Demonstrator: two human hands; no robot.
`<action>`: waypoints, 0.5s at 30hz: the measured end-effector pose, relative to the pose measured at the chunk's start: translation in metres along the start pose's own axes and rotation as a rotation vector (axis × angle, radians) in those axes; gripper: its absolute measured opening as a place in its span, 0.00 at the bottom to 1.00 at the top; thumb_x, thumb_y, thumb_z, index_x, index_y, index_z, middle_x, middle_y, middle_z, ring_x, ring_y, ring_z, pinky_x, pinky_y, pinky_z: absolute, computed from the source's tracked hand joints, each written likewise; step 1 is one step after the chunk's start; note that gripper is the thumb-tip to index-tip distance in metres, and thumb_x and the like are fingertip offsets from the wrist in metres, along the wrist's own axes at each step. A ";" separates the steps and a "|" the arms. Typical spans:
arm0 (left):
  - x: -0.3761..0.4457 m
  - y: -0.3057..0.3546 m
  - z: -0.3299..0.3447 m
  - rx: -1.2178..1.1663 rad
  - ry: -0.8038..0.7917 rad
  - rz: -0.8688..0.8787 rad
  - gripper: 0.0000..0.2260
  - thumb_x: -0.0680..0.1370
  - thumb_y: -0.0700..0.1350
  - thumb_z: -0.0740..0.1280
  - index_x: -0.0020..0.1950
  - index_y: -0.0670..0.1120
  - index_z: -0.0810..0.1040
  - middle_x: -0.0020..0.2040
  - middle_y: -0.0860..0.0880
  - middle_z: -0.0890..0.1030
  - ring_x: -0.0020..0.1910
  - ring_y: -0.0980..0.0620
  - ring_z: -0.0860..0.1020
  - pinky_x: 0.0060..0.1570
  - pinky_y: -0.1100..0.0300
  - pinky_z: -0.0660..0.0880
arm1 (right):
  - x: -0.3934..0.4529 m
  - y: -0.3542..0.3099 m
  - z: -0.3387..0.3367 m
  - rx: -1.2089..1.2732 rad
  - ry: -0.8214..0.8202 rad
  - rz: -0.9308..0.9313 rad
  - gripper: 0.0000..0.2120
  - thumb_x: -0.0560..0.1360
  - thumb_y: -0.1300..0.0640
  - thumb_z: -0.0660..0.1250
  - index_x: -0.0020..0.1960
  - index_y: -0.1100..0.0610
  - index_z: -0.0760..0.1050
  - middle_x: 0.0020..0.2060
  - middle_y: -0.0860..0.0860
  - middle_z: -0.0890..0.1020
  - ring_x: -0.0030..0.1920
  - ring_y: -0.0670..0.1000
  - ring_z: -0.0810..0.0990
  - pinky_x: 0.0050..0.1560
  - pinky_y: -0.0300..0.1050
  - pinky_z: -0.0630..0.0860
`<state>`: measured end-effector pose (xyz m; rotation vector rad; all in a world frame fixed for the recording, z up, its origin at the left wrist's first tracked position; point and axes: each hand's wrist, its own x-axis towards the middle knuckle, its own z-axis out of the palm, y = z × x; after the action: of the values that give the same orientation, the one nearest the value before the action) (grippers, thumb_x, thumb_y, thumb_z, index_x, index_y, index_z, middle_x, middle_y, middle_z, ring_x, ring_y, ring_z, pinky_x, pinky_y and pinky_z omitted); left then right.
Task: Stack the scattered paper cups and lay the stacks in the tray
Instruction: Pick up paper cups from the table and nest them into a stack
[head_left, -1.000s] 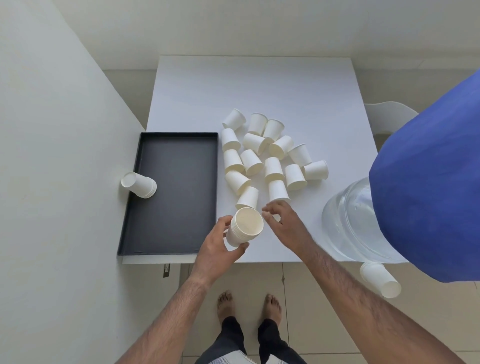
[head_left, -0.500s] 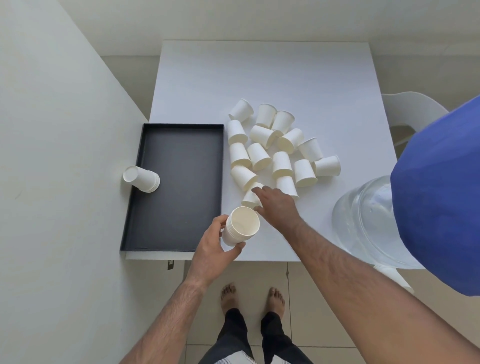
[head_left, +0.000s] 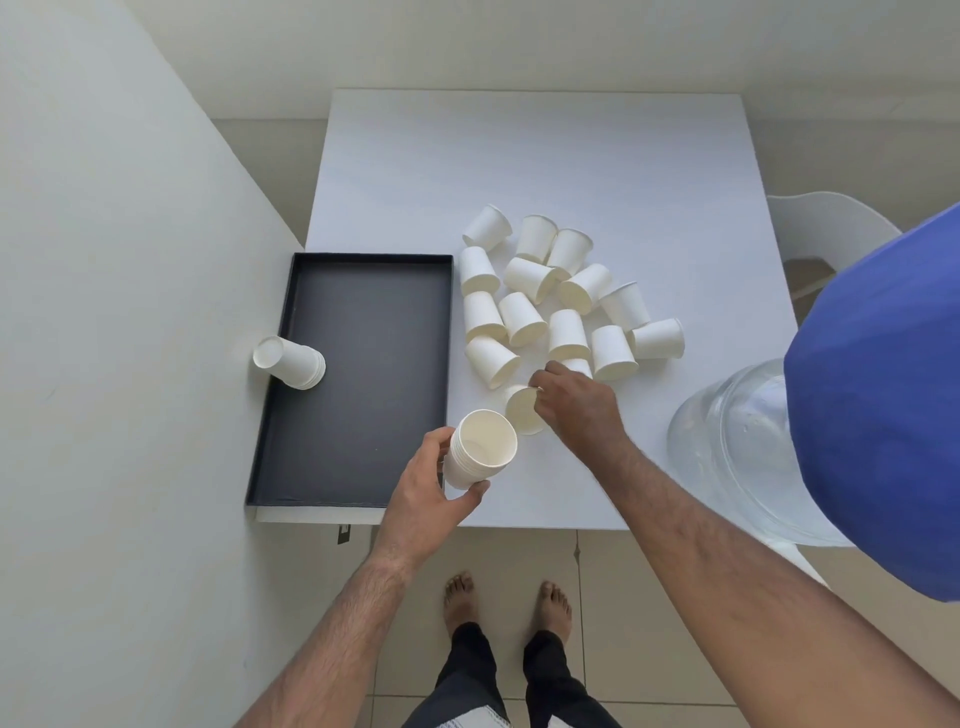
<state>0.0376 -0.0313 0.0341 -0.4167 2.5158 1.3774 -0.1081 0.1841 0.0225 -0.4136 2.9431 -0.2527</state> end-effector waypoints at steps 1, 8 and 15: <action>0.000 0.001 0.000 -0.001 -0.002 0.004 0.31 0.74 0.58 0.79 0.65 0.77 0.62 0.66 0.67 0.76 0.68 0.57 0.76 0.61 0.56 0.77 | -0.003 0.002 -0.003 0.059 0.025 0.020 0.08 0.80 0.57 0.64 0.54 0.49 0.81 0.48 0.48 0.80 0.47 0.50 0.82 0.37 0.48 0.76; -0.003 0.006 0.005 0.018 -0.026 0.004 0.31 0.75 0.54 0.80 0.68 0.72 0.63 0.66 0.69 0.74 0.68 0.59 0.75 0.64 0.55 0.76 | -0.030 0.025 -0.027 0.464 0.067 0.182 0.04 0.81 0.51 0.69 0.54 0.48 0.82 0.45 0.43 0.80 0.41 0.47 0.80 0.41 0.45 0.72; -0.006 0.012 0.008 0.011 -0.037 0.017 0.30 0.76 0.52 0.79 0.71 0.66 0.66 0.66 0.67 0.75 0.68 0.60 0.74 0.64 0.55 0.75 | -0.058 0.025 -0.075 0.937 0.191 0.332 0.05 0.76 0.50 0.76 0.51 0.44 0.82 0.39 0.46 0.86 0.39 0.50 0.85 0.42 0.48 0.80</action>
<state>0.0395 -0.0175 0.0411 -0.3653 2.5016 1.3635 -0.0732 0.2351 0.0988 0.2393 2.5858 -1.5638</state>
